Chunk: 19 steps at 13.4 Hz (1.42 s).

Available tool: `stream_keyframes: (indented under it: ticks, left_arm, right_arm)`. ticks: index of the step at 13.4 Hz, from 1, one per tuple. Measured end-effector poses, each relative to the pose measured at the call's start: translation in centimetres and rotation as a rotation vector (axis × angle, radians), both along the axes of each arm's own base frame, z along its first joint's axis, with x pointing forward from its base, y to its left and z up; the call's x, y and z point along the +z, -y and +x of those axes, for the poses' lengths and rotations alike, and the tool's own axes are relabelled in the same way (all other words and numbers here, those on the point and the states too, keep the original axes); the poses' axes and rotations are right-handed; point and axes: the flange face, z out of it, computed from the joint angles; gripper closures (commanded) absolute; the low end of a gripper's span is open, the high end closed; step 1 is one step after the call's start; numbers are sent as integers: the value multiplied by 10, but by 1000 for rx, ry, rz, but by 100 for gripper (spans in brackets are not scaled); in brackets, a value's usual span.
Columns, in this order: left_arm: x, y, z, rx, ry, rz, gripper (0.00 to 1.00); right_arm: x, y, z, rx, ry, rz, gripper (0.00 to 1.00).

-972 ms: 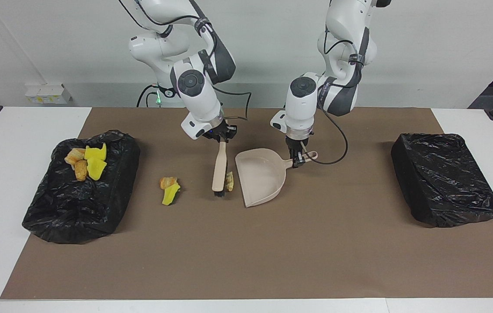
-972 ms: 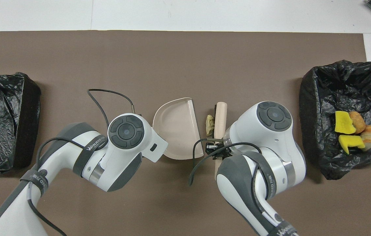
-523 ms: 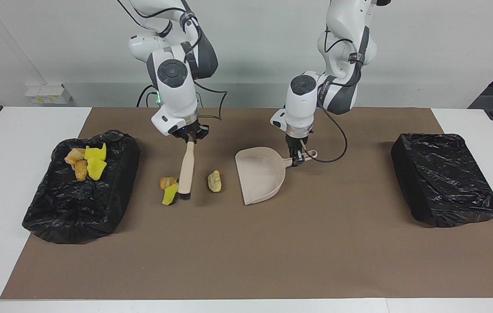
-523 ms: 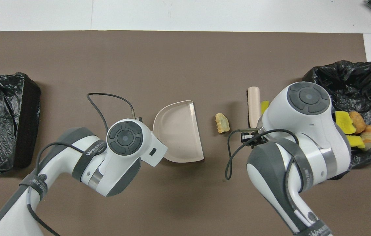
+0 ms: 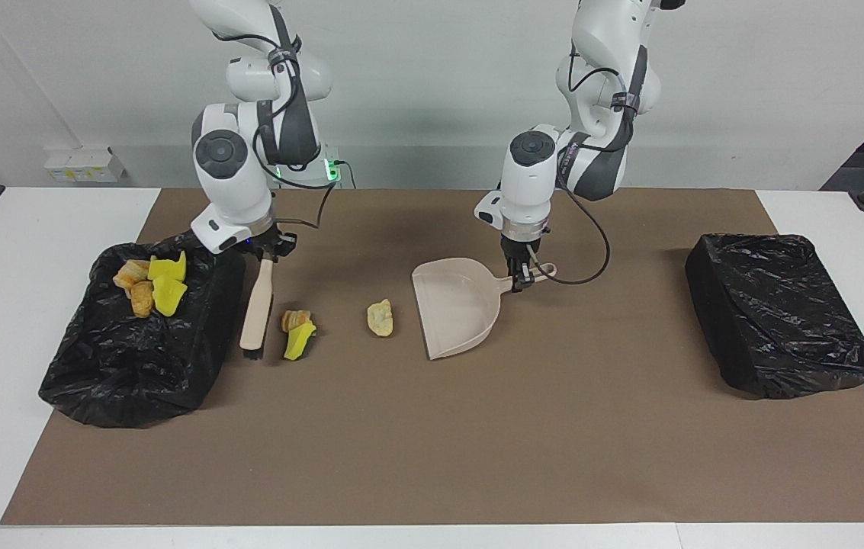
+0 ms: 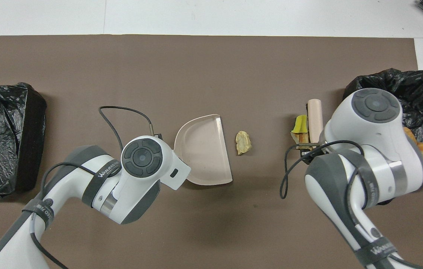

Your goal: Sweep and dump trash in bin

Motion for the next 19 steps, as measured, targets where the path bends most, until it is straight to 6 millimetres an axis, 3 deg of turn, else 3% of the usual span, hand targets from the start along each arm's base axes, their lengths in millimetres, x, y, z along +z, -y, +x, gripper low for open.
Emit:
stream_keyframes:
  ticks: [4,7,11,14,17,19]
  left_arm:
    - [-1,-1,-1,2,1,-1,100]
    - [-2,-3,-3,7,-2,1,100]
    - [-4,-5,-5,28,-4,2,100]
    - [-4,-6,-5,32,-5,2,100]
    - [-4,-6,-6,33,-5,2,100]
    - [-5,-7,-5,35,-6,3,100]
  right_arm:
    - [-45,-21,-19,70,40,18,100]
    - [-48,-74,-21,142,73,63,100]
    - [-44,-163,-26,241,79,149,100]
    - [-32,-227,-43,241,72,275,100]
    - [-13,-268,-52,224,80,354,100]
    - [-5,-278,-50,218,84,363,100]
